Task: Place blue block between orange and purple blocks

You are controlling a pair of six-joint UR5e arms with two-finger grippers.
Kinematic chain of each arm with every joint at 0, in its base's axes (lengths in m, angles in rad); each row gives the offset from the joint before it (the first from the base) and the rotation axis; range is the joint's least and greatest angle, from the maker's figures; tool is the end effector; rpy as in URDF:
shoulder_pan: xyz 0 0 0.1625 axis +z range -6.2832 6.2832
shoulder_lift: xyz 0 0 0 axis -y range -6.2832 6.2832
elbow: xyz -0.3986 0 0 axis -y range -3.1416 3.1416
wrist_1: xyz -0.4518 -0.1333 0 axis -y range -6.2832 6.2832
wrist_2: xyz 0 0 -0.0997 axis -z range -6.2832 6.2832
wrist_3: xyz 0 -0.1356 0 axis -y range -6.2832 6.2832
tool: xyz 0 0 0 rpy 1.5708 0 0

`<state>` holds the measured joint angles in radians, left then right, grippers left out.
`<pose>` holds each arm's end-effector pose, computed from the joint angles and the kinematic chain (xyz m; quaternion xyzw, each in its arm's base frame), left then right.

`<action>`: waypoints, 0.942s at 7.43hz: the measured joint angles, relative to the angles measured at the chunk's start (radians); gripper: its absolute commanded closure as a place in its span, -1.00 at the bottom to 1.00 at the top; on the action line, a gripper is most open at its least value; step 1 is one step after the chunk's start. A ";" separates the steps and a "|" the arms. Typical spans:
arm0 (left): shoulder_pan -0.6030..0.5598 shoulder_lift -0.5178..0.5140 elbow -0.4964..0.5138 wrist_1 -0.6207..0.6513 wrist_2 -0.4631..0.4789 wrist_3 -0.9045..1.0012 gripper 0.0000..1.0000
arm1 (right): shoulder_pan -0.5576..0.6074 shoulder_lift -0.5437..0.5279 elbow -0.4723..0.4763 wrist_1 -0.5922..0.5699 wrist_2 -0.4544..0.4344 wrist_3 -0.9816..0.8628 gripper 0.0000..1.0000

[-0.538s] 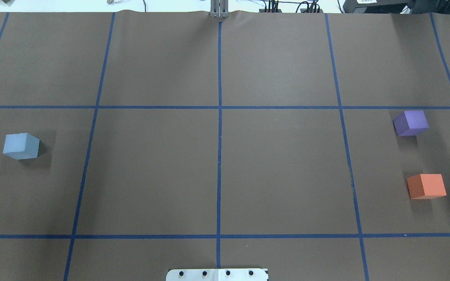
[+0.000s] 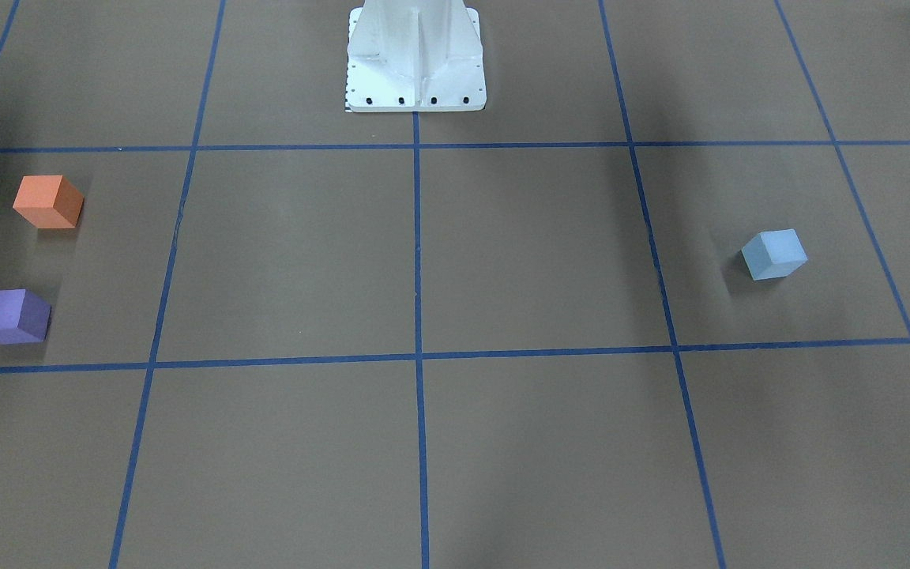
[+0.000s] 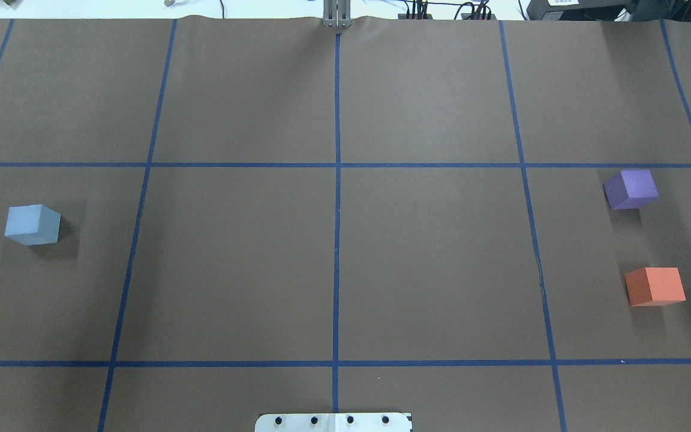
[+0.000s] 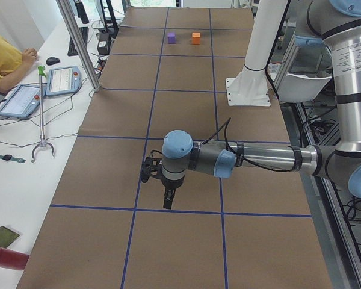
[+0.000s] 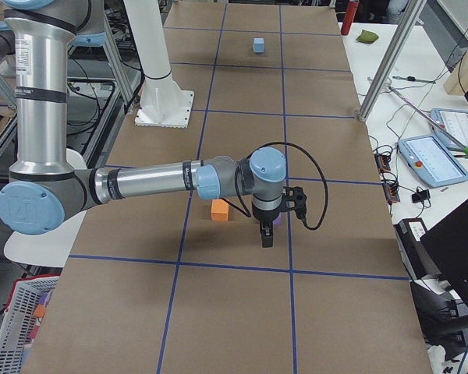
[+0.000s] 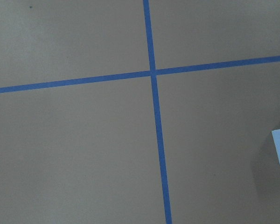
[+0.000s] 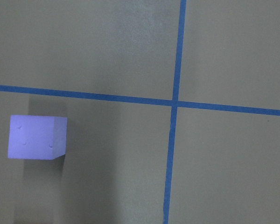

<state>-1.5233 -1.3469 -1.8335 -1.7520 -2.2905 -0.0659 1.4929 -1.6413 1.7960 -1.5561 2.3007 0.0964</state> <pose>-0.0210 -0.4841 0.6114 0.0828 0.3553 0.0301 0.9306 0.0012 -0.5354 0.5733 0.0478 -0.3612 -0.0216 0.9310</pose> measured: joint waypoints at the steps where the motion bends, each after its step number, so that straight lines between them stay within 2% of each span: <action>1: 0.001 0.003 0.000 -0.007 -0.001 -0.001 -1.00 | 0.000 -0.001 -0.001 0.000 0.004 0.000 -1.00; 7: 0.005 0.007 0.006 -0.003 -0.011 -0.013 -0.99 | -0.001 -0.002 -0.004 0.007 0.008 0.000 -1.00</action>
<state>-1.5187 -1.3397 -1.8278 -1.7554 -2.3015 -0.0792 1.4914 -1.6429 1.7922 -1.5496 2.3086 0.0966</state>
